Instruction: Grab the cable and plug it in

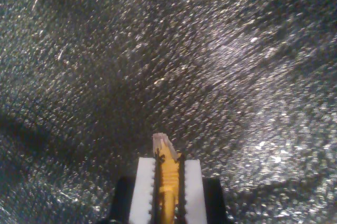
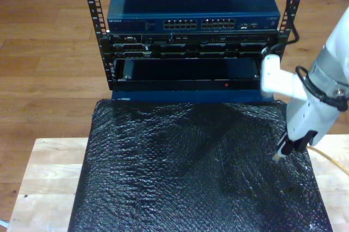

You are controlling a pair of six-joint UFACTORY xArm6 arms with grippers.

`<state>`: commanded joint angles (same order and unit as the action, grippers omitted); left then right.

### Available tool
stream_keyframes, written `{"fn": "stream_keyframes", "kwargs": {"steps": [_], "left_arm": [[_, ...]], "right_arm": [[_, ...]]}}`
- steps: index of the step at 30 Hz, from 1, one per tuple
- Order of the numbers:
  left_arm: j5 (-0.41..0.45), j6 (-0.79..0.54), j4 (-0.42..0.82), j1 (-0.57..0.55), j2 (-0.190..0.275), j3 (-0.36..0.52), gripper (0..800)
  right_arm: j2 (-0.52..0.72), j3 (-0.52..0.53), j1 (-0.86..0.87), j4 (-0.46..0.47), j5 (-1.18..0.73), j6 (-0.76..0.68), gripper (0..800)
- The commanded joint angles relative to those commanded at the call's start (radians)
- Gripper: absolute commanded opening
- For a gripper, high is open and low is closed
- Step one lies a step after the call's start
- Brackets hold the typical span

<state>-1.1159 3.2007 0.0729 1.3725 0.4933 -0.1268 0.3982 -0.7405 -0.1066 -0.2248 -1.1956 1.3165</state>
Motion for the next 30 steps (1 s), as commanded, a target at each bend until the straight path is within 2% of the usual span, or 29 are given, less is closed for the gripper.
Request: {"fn": "stream_keyframes", "kwargs": {"steps": [8,16,22,30], "left_arm": [[0.000,0.000,0.000,0.000,0.000,0.000,800],[0.000,0.000,0.000,0.000,0.000,0.000,800],[0.000,0.000,0.000,0.000,0.000,0.000,800],[0.000,0.000,0.000,0.000,0.000,0.000,800]], "right_arm": [[0.008,0.064,-0.083,0.006,0.206,-0.003,3],[0.003,0.048,-0.132,0.017,0.330,-0.005,2],[0.029,0.051,-0.137,0.091,0.420,-0.008,2],[0.011,0.129,-0.137,0.164,0.721,-0.002,2]]}}
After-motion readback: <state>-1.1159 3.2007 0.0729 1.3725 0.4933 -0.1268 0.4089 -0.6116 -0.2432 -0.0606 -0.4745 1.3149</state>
